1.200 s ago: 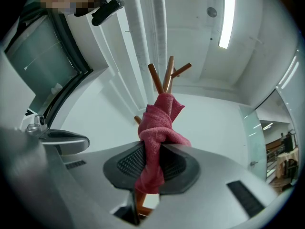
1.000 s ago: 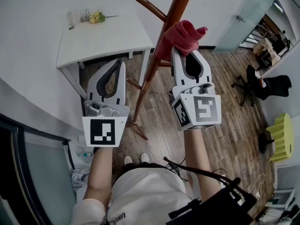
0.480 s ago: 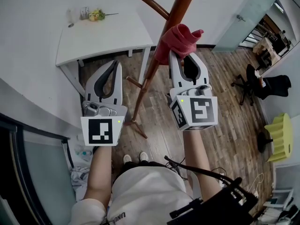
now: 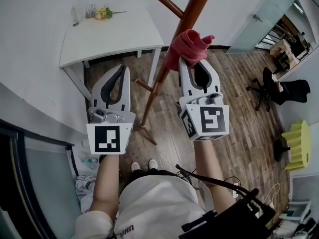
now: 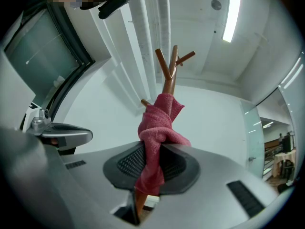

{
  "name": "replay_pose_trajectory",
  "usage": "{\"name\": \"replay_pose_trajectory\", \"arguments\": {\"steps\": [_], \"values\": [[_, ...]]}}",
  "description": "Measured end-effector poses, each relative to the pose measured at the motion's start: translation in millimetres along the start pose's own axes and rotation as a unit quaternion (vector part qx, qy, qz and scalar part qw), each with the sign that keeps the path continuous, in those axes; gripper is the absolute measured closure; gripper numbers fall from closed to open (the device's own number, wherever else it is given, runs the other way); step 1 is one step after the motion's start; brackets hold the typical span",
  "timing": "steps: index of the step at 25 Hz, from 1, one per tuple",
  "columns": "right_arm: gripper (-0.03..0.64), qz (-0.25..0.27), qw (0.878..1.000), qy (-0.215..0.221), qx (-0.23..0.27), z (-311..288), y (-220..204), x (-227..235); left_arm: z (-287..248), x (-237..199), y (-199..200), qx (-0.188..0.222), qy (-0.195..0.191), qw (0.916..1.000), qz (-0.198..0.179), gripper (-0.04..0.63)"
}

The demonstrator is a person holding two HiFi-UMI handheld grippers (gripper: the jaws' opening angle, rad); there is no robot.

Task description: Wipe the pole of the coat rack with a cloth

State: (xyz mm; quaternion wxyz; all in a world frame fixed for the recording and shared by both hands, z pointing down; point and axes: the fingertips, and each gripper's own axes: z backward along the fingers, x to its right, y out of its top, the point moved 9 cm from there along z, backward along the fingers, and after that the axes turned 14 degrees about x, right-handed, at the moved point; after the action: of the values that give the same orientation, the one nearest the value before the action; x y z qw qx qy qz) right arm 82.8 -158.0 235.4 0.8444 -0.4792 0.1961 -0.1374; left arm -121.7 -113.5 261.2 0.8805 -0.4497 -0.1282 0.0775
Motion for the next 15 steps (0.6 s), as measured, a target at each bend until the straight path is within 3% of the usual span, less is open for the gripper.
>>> {"name": "replay_pose_trajectory", "arguments": {"steps": [15], "values": [[0.538,0.001,1.0,0.003,-0.017,7.6,-10.8,-9.4,8.2,4.5,-7.4,-0.016,-0.007,0.9998,0.011,0.581]]}}
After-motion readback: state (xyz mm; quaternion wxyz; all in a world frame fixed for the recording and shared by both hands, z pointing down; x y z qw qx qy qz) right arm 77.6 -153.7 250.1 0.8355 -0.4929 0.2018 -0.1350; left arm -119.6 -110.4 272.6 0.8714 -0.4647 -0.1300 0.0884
